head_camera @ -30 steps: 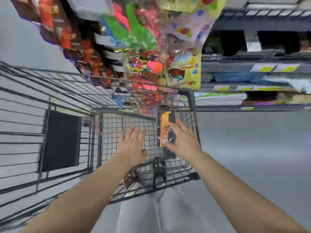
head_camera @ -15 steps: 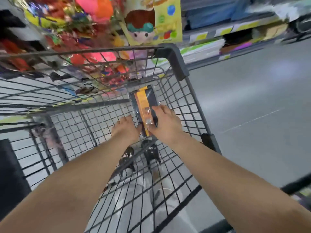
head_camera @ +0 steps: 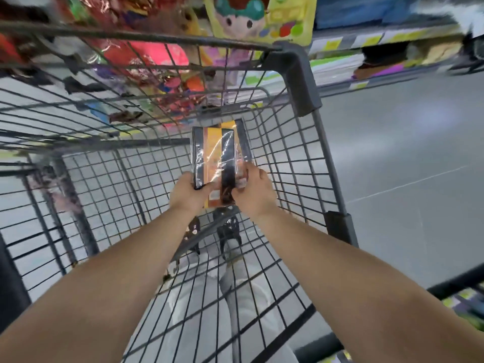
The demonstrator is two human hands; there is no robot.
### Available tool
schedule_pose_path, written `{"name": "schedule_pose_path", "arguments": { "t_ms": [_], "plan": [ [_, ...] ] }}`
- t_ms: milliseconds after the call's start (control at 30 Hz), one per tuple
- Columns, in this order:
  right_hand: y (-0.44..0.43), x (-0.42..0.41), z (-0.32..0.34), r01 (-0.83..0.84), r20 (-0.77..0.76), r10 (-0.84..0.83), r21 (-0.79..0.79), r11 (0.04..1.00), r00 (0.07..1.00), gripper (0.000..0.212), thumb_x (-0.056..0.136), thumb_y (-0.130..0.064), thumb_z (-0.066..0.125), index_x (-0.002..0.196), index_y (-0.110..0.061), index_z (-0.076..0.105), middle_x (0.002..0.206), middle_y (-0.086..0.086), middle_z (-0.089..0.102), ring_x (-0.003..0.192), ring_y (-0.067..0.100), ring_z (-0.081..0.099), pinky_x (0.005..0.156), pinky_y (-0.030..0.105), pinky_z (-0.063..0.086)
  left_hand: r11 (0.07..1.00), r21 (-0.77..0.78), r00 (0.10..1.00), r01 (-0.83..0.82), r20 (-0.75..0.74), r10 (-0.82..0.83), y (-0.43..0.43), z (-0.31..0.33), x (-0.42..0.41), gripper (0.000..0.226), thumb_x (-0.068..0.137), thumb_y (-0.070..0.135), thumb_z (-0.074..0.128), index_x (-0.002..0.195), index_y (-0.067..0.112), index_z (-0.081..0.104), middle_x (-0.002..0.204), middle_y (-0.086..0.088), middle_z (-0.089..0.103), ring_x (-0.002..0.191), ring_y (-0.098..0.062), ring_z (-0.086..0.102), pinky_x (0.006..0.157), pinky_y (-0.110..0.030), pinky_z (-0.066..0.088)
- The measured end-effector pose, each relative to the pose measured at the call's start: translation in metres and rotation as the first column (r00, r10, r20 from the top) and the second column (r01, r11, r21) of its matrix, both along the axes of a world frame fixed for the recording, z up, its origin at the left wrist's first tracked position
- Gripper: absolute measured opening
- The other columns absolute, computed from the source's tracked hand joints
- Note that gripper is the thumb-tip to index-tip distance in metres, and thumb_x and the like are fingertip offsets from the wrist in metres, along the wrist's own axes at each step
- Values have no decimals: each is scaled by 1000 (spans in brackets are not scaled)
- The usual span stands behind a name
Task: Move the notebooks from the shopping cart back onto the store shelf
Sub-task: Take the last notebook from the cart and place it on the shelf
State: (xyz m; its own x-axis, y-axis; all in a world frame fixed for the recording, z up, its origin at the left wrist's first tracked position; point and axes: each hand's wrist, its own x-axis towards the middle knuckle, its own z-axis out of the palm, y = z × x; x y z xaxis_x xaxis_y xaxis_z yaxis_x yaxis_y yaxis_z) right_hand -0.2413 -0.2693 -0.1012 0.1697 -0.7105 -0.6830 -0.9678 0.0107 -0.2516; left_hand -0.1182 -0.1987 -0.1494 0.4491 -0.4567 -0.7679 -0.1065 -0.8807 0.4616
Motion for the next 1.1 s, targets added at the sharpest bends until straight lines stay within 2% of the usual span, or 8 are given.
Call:
{"name": "schedule_pose_path", "arguments": {
  "t_ms": [100,267,367,467,633,767,900,1100],
  "plan": [
    [7,9,-14,138,-51,-137,22,990,989,77,84,-36,63,146,-15,22,139,12,41,124,30,42,101,44,41,999,-48,996,-2,89,7,25,11,22,41,83,44,68,104,11,54,83,1,60,78,-22,57,56,-28,37],
    [13,20,-36,360,-144,-355,6,933,924,94,79,-41,70,149,-13,14,151,11,25,136,31,27,109,49,30,990,-80,984,-114,128,124,59,26,55,44,75,50,74,86,12,54,67,1,57,62,-19,57,50,-30,38],
    [14,20,-45,392,-222,-404,-94,915,888,88,71,-47,76,139,-10,34,139,12,39,126,31,38,102,46,38,975,-131,976,-178,106,193,74,34,63,51,71,53,76,83,9,53,66,-9,59,58,-22,54,55,-35,44],
    [17,18,-43,325,-245,-364,-185,927,899,76,70,-50,76,126,-8,44,127,13,48,116,30,45,96,42,42,971,-120,969,-209,105,222,78,47,64,39,77,41,76,76,17,45,63,2,52,55,-14,47,52,-27,35],
    [23,19,2,330,121,-330,26,944,936,32,83,-32,67,101,-16,46,89,3,61,79,23,59,71,34,51,955,-130,963,-265,24,270,79,85,62,34,80,33,75,75,25,43,71,4,58,64,-17,55,55,-28,41],
    [31,22,67,339,306,-351,91,936,885,21,87,-24,64,98,-13,50,73,-4,57,63,16,56,61,31,48,946,-207,968,-250,-28,250,77,143,64,27,81,29,75,82,21,49,75,7,58,64,-11,55,53,-22,38],
    [42,6,132,426,406,-429,104,899,807,18,85,-16,63,101,-12,57,85,6,63,65,18,59,54,26,44,935,-301,981,-187,-14,191,74,204,63,37,82,37,73,95,5,58,75,-4,54,62,-17,49,55,-24,36],
    [45,-39,202,505,573,-411,-5,863,709,22,84,-28,69,95,-15,55,90,5,63,82,20,59,73,33,46,918,-397,994,-13,93,55,59,281,31,38,85,37,69,69,21,38,62,4,39,52,-11,37,46,-23,28]
  ]
}}
